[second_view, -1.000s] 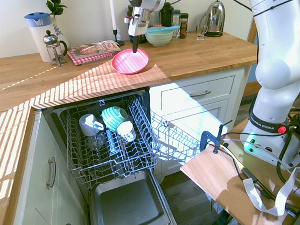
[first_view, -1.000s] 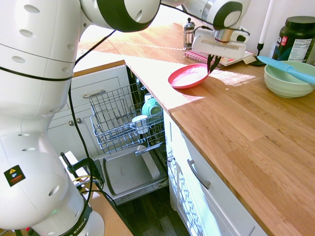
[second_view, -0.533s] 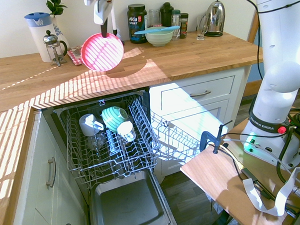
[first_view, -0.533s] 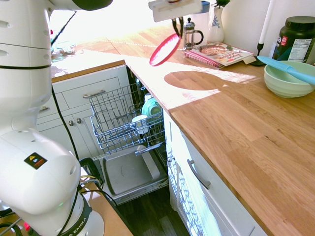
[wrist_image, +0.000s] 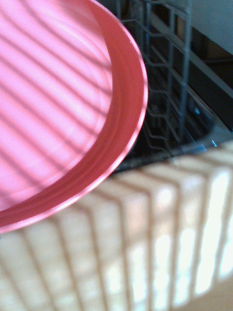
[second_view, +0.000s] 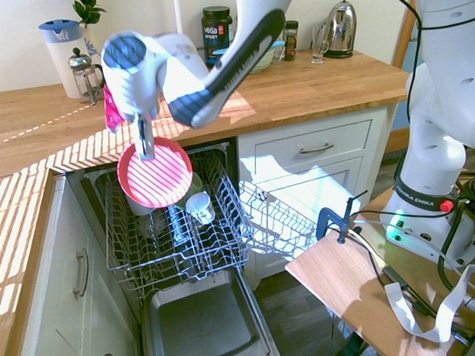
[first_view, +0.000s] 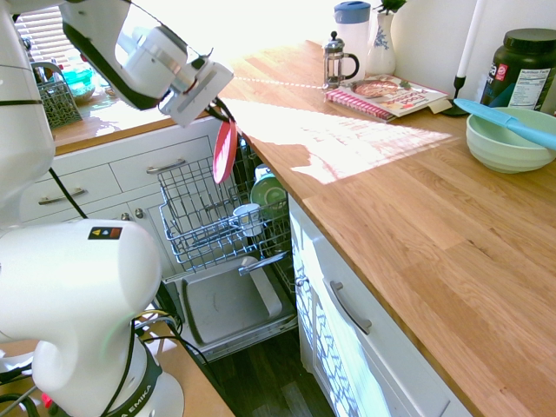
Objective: Put the plate in the dishwasher
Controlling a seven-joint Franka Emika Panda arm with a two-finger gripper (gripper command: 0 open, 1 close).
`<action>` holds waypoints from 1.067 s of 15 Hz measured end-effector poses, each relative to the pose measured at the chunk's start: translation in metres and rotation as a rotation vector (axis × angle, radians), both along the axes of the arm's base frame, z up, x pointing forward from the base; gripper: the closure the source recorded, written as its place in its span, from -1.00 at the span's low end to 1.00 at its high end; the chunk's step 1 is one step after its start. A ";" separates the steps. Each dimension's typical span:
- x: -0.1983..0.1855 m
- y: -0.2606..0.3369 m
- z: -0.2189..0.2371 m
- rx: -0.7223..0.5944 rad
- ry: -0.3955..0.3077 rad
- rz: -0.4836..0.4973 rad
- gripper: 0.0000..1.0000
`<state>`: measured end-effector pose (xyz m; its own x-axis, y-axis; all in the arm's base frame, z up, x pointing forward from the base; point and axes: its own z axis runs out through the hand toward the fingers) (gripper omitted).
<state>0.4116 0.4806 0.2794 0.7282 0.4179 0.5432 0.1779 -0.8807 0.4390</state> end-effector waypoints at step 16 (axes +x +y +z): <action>-0.008 0.106 -0.100 -0.086 0.129 0.001 -1.00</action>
